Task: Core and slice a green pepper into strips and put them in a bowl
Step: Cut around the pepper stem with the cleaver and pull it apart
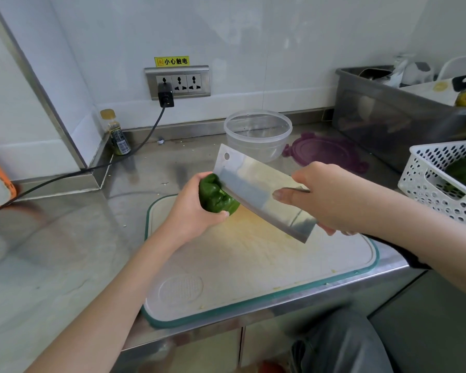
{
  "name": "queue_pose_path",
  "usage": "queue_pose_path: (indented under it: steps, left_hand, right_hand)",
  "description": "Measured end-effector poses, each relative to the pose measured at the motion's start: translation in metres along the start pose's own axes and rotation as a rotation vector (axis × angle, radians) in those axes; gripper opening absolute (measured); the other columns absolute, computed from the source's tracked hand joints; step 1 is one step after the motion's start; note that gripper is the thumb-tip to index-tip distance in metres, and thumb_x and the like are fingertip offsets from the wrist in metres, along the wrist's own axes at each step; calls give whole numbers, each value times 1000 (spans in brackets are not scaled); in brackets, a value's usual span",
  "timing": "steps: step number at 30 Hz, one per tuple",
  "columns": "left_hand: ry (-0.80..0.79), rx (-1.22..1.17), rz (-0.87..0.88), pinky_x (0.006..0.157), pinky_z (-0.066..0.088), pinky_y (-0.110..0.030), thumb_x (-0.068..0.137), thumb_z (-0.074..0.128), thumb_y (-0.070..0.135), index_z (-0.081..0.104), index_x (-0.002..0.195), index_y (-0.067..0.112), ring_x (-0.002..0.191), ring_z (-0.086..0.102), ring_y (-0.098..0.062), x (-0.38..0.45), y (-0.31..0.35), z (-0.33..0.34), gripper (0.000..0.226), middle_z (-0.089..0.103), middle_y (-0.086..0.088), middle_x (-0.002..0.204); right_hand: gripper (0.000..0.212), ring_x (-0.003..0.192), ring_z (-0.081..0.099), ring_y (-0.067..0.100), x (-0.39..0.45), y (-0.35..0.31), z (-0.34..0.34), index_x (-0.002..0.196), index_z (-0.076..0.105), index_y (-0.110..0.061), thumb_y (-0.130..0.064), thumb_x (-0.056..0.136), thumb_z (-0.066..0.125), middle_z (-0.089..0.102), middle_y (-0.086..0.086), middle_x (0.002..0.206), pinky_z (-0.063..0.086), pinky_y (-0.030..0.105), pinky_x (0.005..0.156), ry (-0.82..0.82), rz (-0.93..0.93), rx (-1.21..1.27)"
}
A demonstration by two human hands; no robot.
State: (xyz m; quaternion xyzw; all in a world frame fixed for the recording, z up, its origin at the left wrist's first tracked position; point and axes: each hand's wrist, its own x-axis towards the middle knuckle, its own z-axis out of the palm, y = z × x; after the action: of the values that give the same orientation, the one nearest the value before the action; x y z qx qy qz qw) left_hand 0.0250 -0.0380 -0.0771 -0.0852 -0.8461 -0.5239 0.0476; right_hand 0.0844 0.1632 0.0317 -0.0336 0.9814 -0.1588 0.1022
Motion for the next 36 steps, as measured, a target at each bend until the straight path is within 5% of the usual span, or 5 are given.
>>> queue_pose_path:
  steps: [8,13,18,36]
  left_hand:
    - [-21,-18,-19,63,38,4,67,80,4,43,119,29,92,52,7,-1,0,-4,69,54,15,108]
    - [-36,7,-15,63,37,4,69,79,4,41,117,27,90,51,5,-1,1,-5,65,53,8,110]
    - [-38,31,-6,68,39,0,66,82,8,40,118,34,101,53,-3,0,-2,-5,72,53,7,118]
    - [-12,-34,-11,68,40,3,65,81,3,43,121,29,97,54,3,1,-4,-1,73,55,9,114]
  right_hand:
    - [37,21,35,11,0,5,-9,81,46,-15,-49,91,50,47,2,33,34,16,31,-44,7,17]
    - [41,22,37,12,11,-3,-10,115,48,-14,-49,92,49,49,2,33,35,17,31,-63,-24,-17]
    - [27,25,36,15,4,2,-21,75,39,-31,-50,92,47,51,3,34,35,19,33,-108,-33,-60]
    - [39,25,39,17,2,-1,-12,79,43,-13,-49,92,49,50,5,34,38,19,33,-88,-12,-113]
